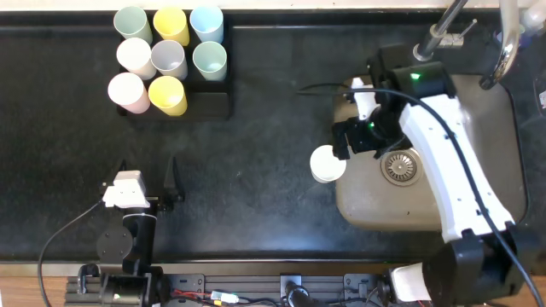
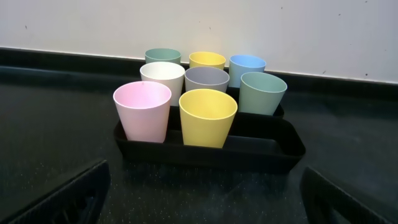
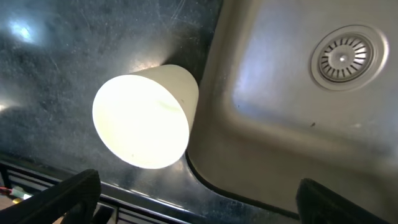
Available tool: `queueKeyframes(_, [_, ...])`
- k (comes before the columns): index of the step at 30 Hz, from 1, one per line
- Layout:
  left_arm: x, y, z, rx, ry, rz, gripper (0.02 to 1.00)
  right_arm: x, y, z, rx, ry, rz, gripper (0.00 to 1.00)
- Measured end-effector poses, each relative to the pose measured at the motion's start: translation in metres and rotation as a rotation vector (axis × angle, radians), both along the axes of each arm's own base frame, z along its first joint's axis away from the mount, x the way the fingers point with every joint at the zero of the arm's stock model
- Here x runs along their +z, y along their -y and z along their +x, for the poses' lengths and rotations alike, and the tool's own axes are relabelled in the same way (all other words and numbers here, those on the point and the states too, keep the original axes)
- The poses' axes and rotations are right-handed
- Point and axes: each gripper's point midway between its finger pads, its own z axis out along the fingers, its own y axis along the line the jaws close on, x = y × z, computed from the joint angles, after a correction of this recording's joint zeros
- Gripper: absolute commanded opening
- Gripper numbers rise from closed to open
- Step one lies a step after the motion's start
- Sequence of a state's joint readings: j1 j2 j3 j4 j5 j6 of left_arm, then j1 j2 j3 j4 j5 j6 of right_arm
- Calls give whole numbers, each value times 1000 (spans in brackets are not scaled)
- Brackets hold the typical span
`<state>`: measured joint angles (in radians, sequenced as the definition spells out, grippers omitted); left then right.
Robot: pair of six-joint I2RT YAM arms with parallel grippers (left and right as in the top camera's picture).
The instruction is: Store Cups
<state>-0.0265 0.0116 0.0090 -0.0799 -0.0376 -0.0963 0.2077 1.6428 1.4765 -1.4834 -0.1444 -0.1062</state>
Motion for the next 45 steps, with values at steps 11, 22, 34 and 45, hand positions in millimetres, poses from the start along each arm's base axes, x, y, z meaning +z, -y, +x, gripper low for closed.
queueKeyframes(11, [0,0,0,0,0,0,998,-43,-2,-16,-10,-67,-47,996])
queueKeyframes(22, [0,0,0,0,0,0,1000,-58,-3,-4,-133,-47,-56,853])
queueKeyframes(34, [0,0,0,0,0,0,1000,-73,-17,-5,-109,-78,-71,349])
queueKeyframes(45, [0,0,0,0,0,0,1000,-74,-21,2,-114,-54,-59,42])
